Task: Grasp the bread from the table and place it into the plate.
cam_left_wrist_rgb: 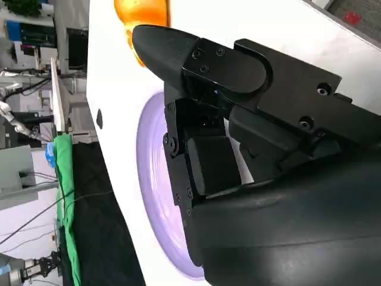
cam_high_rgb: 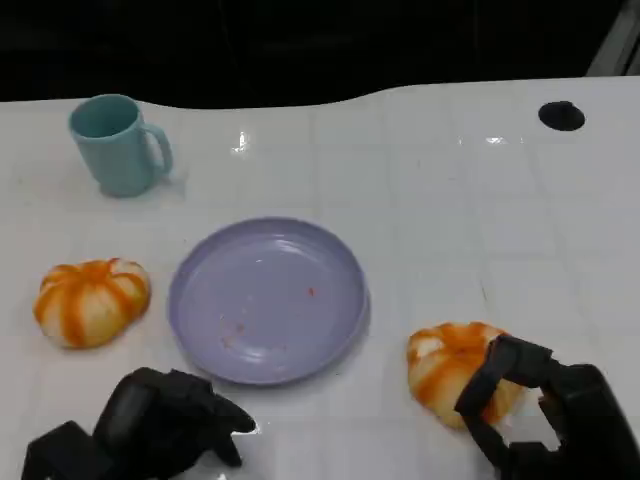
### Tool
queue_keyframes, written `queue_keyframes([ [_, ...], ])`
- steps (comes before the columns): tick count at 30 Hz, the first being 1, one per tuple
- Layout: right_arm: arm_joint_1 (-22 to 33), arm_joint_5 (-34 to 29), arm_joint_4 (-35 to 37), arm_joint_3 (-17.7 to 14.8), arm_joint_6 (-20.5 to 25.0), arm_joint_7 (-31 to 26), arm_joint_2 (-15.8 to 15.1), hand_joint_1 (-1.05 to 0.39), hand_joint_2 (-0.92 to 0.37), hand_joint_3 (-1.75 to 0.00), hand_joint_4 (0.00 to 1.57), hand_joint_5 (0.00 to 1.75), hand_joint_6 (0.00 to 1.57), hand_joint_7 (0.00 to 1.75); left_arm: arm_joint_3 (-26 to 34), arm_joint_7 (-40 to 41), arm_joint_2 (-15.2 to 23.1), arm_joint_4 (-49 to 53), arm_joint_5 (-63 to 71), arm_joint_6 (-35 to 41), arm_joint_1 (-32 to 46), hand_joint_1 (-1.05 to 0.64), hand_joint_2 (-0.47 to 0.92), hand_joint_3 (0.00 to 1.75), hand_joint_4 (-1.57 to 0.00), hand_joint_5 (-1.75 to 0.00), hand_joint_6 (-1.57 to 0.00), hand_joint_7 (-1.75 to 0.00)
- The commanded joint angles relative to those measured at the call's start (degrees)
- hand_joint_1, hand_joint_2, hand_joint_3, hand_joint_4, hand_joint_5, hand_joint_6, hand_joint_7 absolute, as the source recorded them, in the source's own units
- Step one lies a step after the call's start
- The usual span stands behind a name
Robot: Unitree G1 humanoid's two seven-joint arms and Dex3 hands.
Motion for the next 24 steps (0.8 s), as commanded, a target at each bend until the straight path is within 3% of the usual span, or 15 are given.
queue_keyframes([
  [1, 0.41, -1.05, -2.75, -0.31, 2.07, 0.18, -1.74, -0.29, -0.47, -1.02, 0.66, 1.46, 0.70, 1.09, 0.30, 0.22, 0.96, 0.07, -0.01, -0.30, 0.19, -1.05, 0.92, 0.10, -1.29, -1.04, -1.53, -0.31],
  [5, 1.02, -6.66, -6.97, -0.68, 4.28, -0.92, -3.47, -0.34, -0.57, -0.85, 0.56, 1.27, 0.60, 0.93, 0.44, -0.64, 0.81, 0.18, -0.74, -0.12, 0.13, -1.05, 0.92, 0.09, -1.29, -1.04, -1.53, -0.30],
  [9, 1.97, -15.63, -14.70, -1.70, 9.12, -3.26, -5.91, -0.45, -0.78, -0.43, 0.40, 0.93, 0.45, 0.64, 0.35, -0.10, 0.97, 0.22, -0.23, -0.19, 0.10, -1.05, 0.92, 0.09, -1.29, -1.04, -1.53, -0.31],
  [12, 3.23, -17.99, -21.15, -1.54, 14.89, -1.76, -8.34, -0.47, -0.89, -0.18, 0.26, 0.81, 0.38, 0.43, 0.33, 0.01, 0.94, 0.00, -0.16, -0.05, 0.15, -1.05, 0.92, 0.10, -1.29, -1.04, -1.53, -0.31],
  [16, 4.49, -22.30, -29.53, -1.35, 22.37, 0.36, -11.98, -0.52, -0.92, -0.13, 0.15, 0.50, 0.29, 0.16, 0.43, -0.29, 0.77, -0.22, -0.63, 0.76, 0.14, -1.05, 0.92, 0.08, -1.30, -1.04, -1.54, -0.31],
  [24, 5.11, -32.50, -41.50, -0.37, 32.26, 2.70, -17.35, -0.57, -0.92, -0.03, 0.06, 0.31, 0.25, 0.02, 0.34, -0.33, 0.75, 0.03, -0.43, 0.44, -0.09, -1.05, 0.92, 0.08, -1.30, -1.04, -1.53, -0.31],
])
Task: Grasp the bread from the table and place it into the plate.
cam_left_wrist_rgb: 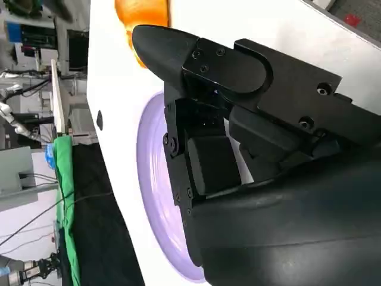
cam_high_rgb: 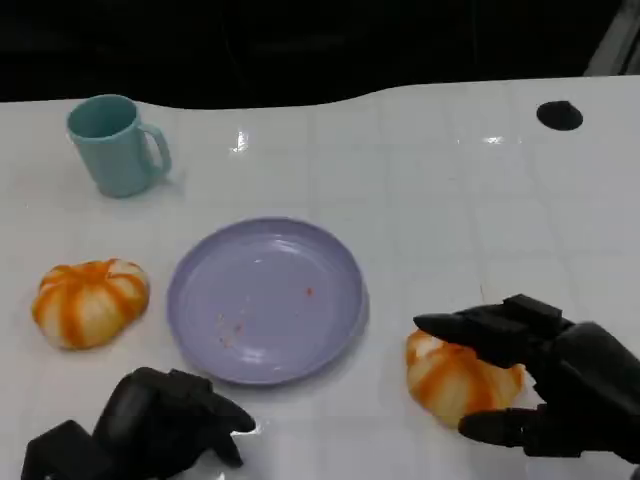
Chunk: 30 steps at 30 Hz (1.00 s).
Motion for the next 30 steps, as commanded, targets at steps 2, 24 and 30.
queue_keyframes([
  [2, 0.67, -6.49, -7.31, 0.57, 6.16, 2.61, -3.84, -0.58, -0.92, -0.03, 0.03, 0.29, 0.24, 0.01, 0.28, -0.01, 0.72, -0.06, -0.32, 0.39, -0.03, -1.05, 0.92, 0.08, -1.30, -1.04, -1.53, -0.31],
  [24, -8.90, -21.28, 5.24, 11.70, 15.40, -0.31, -7.11, -0.61, -0.88, 0.00, 0.03, 0.21, 0.22, 0.01, 0.03, 1.20, 0.63, -0.62, 0.63, -0.31, 0.62, -1.05, 0.92, 0.11, -1.29, -1.04, -1.53, -0.31],
  [30, -12.13, -22.30, 10.95, 14.61, 16.74, -2.16, -6.98, -0.60, -0.90, -0.01, 0.02, 0.19, 0.21, 0.00, -0.05, 0.95, 0.53, -0.77, 0.42, -0.31, 0.76, -1.05, 0.92, 0.10, -1.29, -1.04, -1.53, -0.31],
])
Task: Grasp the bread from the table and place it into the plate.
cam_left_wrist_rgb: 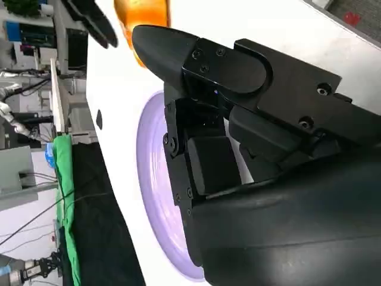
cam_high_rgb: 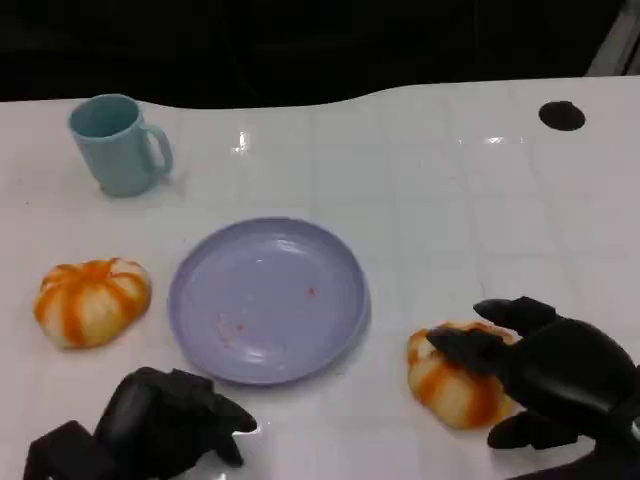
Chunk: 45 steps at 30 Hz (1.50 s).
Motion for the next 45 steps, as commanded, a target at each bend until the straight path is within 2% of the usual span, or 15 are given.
queue_keyframes([
  [1, -3.08, -0.92, 4.39, 2.19, 1.08, -1.77, -0.54, -0.60, -0.91, -0.01, 0.02, 0.19, 0.20, 0.00, 0.09, 0.30, 0.61, -0.55, -0.08, -0.02, 0.64, -1.05, 0.92, 0.10, -1.29, -1.03, -1.53, -0.31],
  [4, -4.99, -0.68, 8.89, 3.58, 1.06, -3.98, 0.25, -0.58, -0.92, -0.01, 0.03, 0.19, 0.20, 0.00, 0.04, 0.47, 0.58, -0.69, 0.00, -0.04, 0.69, -1.05, 0.92, 0.10, -1.29, -1.03, -1.53, -0.31],
  [7, -7.29, 1.23, 15.75, 4.41, -0.85, -8.52, 1.68, -0.48, -0.92, -0.08, 0.22, 0.24, 0.33, 0.04, -0.02, 0.61, 0.57, -0.80, 0.14, -0.18, 0.82, -1.05, 0.92, 0.10, -1.29, -1.04, -1.53, -0.31],
  [9, -8.89, 2.24, 20.83, 4.85, -3.79, -13.63, 2.30, -0.35, -0.92, -0.18, 0.57, 0.40, 0.60, 0.11, -0.05, 0.67, 0.54, -0.95, 0.16, -0.12, 0.93, -1.05, 0.92, 0.10, -1.29, -1.04, -1.53, -0.31],
  [11, -10.38, 2.74, 25.25, 5.45, -6.33, -18.23, 2.63, -0.30, -0.92, -0.30, 0.74, 0.83, 0.88, 0.16, -0.11, 0.76, 0.53, -1.06, 0.23, -0.07, 0.99, -1.05, 0.92, 0.10, -1.29, -1.04, -1.53, -0.31],
  [12, -11.03, 2.67, 27.12, 5.82, -7.15, -20.48, 2.80, -0.29, -0.92, -0.48, 0.78, 1.34, 0.99, 0.47, -0.17, 0.92, 0.56, -1.09, 0.39, -0.13, 0.99, -1.05, 0.92, 0.10, -1.29, -1.04, -1.53, -0.31],
  [14, -11.92, 2.60, 29.42, 6.48, -8.10, -23.90, 3.00, -0.29, -0.92, -0.59, 0.79, 1.66, 0.82, 1.10, -0.25, 1.08, 0.59, -1.21, 0.52, -0.03, 0.98, -1.05, 0.92, 0.10, -1.29, -1.04, -1.53, -0.31],
  [15, -12.16, 2.62, 29.99, 6.70, -8.30, -25.14, 3.07, -0.30, -0.90, -0.60, 0.77, 1.70, 0.74, 1.28, -0.26, 1.11, 0.57, -1.26, 0.51, 0.09, 0.98, -1.05, 0.92, 0.10, -1.29, -1.04, -1.53, -0.32],
  [16, -12.36, 2.84, 30.59, 6.68, -8.49, -26.87, 3.37, -0.30, -0.90, -0.60, 0.76, 1.72, 0.69, 1.37, -0.26, 1.02, 0.54, -1.27, 0.41, 0.23, 0.96, -1.05, 0.92, 0.10, -1.29, -1.04, -1.53, -0.32],
  [19, -13.12, 3.04, 32.41, 6.67, -9.07, -31.93, 4.08, -0.31, -0.85, -0.57, 0.73, 1.74, 0.67, 1.32, -0.27, 0.87, 0.50, -1.09, 0.34, 0.00, 0.89, -1.05, 0.92, 0.10, -1.29, -1.04, -1.53, -0.32],
  [22, -13.94, 3.37, 34.05, 6.41, -9.86, -36.76, 4.86, -0.29, -0.78, -0.60, 0.75, 1.75, 0.60, 1.56, -0.27, 0.76, 0.46, -0.98, 0.27, -0.02, 0.87, -1.05, 0.92, 0.10, -1.29, -1.04, -1.52, -0.31],
  [24, -14.59, 3.84, 35.39, 6.27, -10.95, -39.92, 5.41, -0.27, -0.71, -0.70, 0.78, 1.75, 0.57, 1.70, -0.27, 0.91, 0.44, -0.83, 0.37, -0.08, 0.82, -1.05, 0.92, 0.10, -1.29, -1.04, -1.52, -0.32],
  [28, -15.00, 6.63, 35.29, 5.37, -11.71, -41.66, 6.63, -0.26, -0.60, -0.92, 0.82, 1.75, 0.60, 1.73, -0.35, 1.32, 0.51, -0.88, 0.76, -0.16, 0.87, -1.05, 0.92, 0.10, -1.29, -1.04, -1.52, -0.32],
  [35, -15.31, 13.69, 31.73, 3.40, -14.45, -38.58, 8.88, -0.20, -0.43, -1.13, 0.86, 1.75, 0.71, 1.56, -0.29, 1.17, 0.58, -0.34, 0.62, -0.40, 0.59, -1.05, 0.92, 0.11, -1.29, -1.04, -1.52, -0.32],
  [45, -19.11, 16.41, 32.19, 3.77, -15.64, -36.34, 14.92, -0.14, -0.25, -1.38, 0.95, 1.75, 0.74, 1.72, -0.30, 1.49, 0.64, 0.45, 0.88, -0.85, 0.73, -1.05, 0.92, 0.10, -1.29, -1.04, -1.53, -0.32],
])
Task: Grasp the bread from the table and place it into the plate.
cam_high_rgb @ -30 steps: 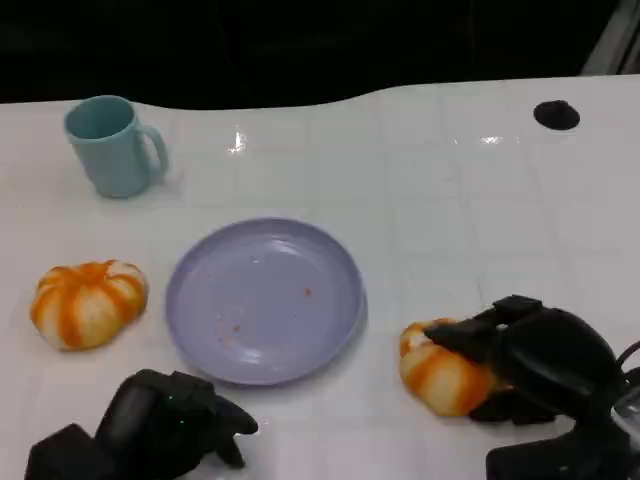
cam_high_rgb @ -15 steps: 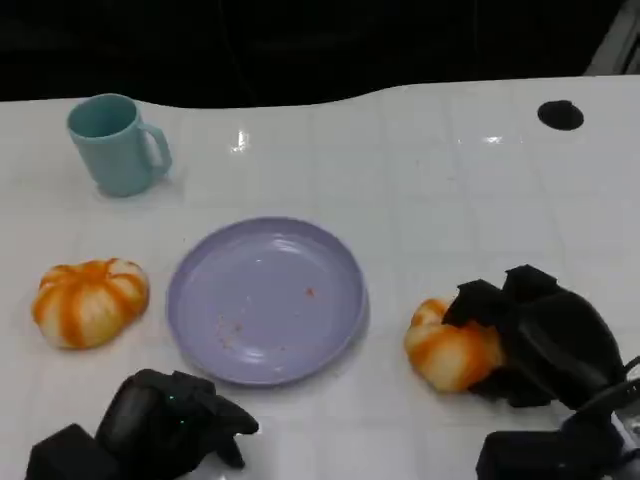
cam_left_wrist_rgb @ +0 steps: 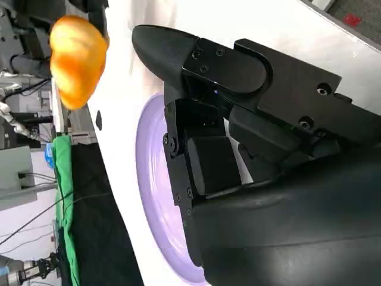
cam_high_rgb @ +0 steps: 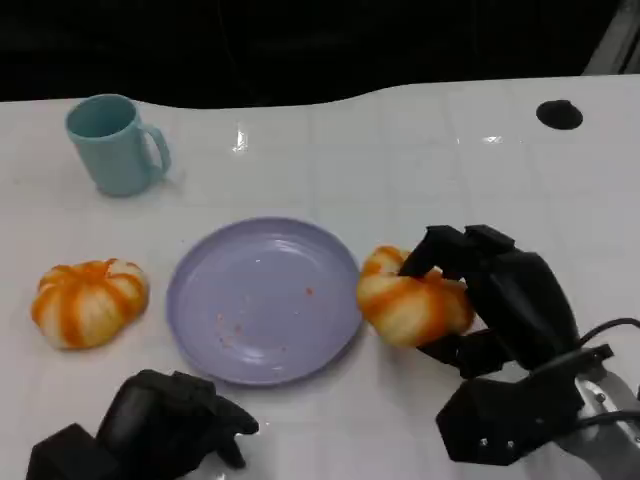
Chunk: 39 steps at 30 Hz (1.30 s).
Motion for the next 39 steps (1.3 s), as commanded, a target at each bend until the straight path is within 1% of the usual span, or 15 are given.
queue_keyframes([
  [1, -2.50, 1.19, 0.87, 0.02, -1.43, 0.42, 1.79, -0.13, -0.24, -1.40, 0.96, 1.75, 0.74, 1.72, 0.02, 0.95, 0.89, 0.63, 0.86, -0.81, 0.38, -1.05, 0.92, 0.10, -1.29, -1.04, -1.53, -0.33],
  [8, -7.27, -0.06, 4.43, 1.68, -0.48, 0.99, 6.17, -0.03, -0.18, -1.48, 0.99, 1.75, 0.75, 1.74, -0.04, 0.07, 0.63, 0.41, -0.02, -0.31, 0.53, -1.05, 0.92, 0.09, -1.29, -1.03, -1.53, -0.32],
  [12, -10.57, -1.02, 8.65, 3.02, -0.06, -0.17, 8.39, -0.03, -0.21, -1.42, 0.99, 1.75, 0.84, 1.56, -0.04, -0.25, 0.58, 0.50, -0.30, -0.76, 0.66, -1.05, 0.92, 0.09, -1.29, -1.03, -1.53, -0.32],
  [18, -15.47, -1.55, 16.13, 4.59, 0.83, -1.32, 11.49, -0.01, -0.24, -1.37, 0.96, 1.75, 0.85, 1.50, -0.37, 0.02, 0.38, 0.42, 0.01, -1.04, 0.99, -1.05, 0.92, 0.09, -1.29, -1.03, -1.53, -0.32],
  [21, -17.31, -0.42, 20.04, 4.61, 0.29, 0.21, 12.77, -0.03, -0.32, -1.32, 0.89, 1.75, 0.83, 1.44, -0.73, 0.88, 0.04, 0.54, 0.67, -1.08, 1.26, -1.05, 0.92, 0.09, -1.30, -1.02, -1.53, -0.32],
  [23, -18.01, 0.23, 21.37, 4.60, 0.59, 1.69, 13.23, -0.04, -0.38, -1.21, 0.82, 1.65, 0.84, 1.22, -0.88, 1.25, -0.08, 0.60, 0.95, -1.05, 1.32, -1.05, 0.92, 0.09, -1.30, -1.02, -1.53, -0.32],
  [24, -18.29, 0.13, 21.61, 4.86, 0.99, 2.51, 13.21, -0.06, -0.42, -1.11, 0.79, 1.51, 0.82, 1.05, -0.91, 1.17, -0.13, 0.62, 0.93, -1.14, 1.31, -1.05, 0.92, 0.09, -1.30, -1.02, -1.52, -0.32],
  [25, -18.53, -0.26, 21.62, 5.33, 1.35, 3.42, 12.98, -0.08, -0.48, -0.98, 0.74, 1.36, 0.79, 0.84, -0.94, 1.17, -0.17, 0.53, 0.94, -1.12, 1.33, -1.05, 0.92, 0.09, -1.30, -1.02, -1.52, -0.32],
  [26, -18.80, -0.99, 21.51, 6.07, 1.65, 4.51, 12.50, -0.13, -0.54, -0.81, 0.63, 1.09, 0.74, 0.57, -0.90, 1.10, -0.25, 0.47, 0.82, -1.16, 1.35, -1.05, 0.92, 0.09, -1.30, -1.02, -1.53, -0.32],
  [28, -19.06, -1.90, 21.02, 7.35, 1.87, 6.56, 11.52, -0.21, -0.67, -0.54, 0.41, 0.67, 0.63, 0.24, -0.83, 1.01, -0.36, 0.39, 0.63, -1.27, 1.37, -1.05, 0.92, 0.09, -1.30, -1.02, -1.53, -0.32],
  [29, -19.08, -2.57, 20.58, 8.06, 2.11, 7.18, 10.95, -0.23, -0.72, -0.43, 0.35, 0.54, 0.60, 0.15, -0.83, 0.83, -0.40, 0.27, 0.48, -1.18, 1.39, -1.05, 0.92, 0.09, -1.30, -1.02, -1.53, -0.32],
  [31, -18.95, -3.93, 19.30, 9.33, 3.35, 8.70, 9.97, -0.31, -0.82, -0.23, 0.21, 0.43, 0.52, 0.05, -0.91, 0.74, -0.37, 0.06, 0.56, -1.27, 1.50, -1.05, 0.92, 0.09, -1.30, -1.03, -1.53, -0.32],
  [32, -18.78, -4.50, 18.41, 9.87, 3.95, 9.73, 9.40, -0.37, -0.88, -0.14, 0.09, 0.45, 0.45, 0.02, -0.97, 0.82, -0.39, -0.02, 0.67, -1.28, 1.54, -1.05, 0.92, 0.09, -1.30, -1.03, -1.53, -0.32],
  [35, -17.71, -4.54, 15.57, 10.53, 4.97, 13.41, 7.94, -0.46, -0.92, -0.10, 0.01, 0.36, 0.32, 0.00, -1.21, 1.73, -0.26, 0.20, 1.67, -1.84, 1.50, -1.05, 0.92, 0.10, -1.30, -1.03, -1.52, -0.31],
  [39, -15.85, -3.95, 11.29, 10.61, 6.02, 17.25, 6.22, -0.55, -0.92, -0.12, 0.00, 0.22, 0.24, 0.00, -1.27, 2.38, -0.10, 0.82, 2.23, -2.42, 1.11, -1.05, 0.92, 0.12, -1.29, -1.03, -1.51, -0.31],
])
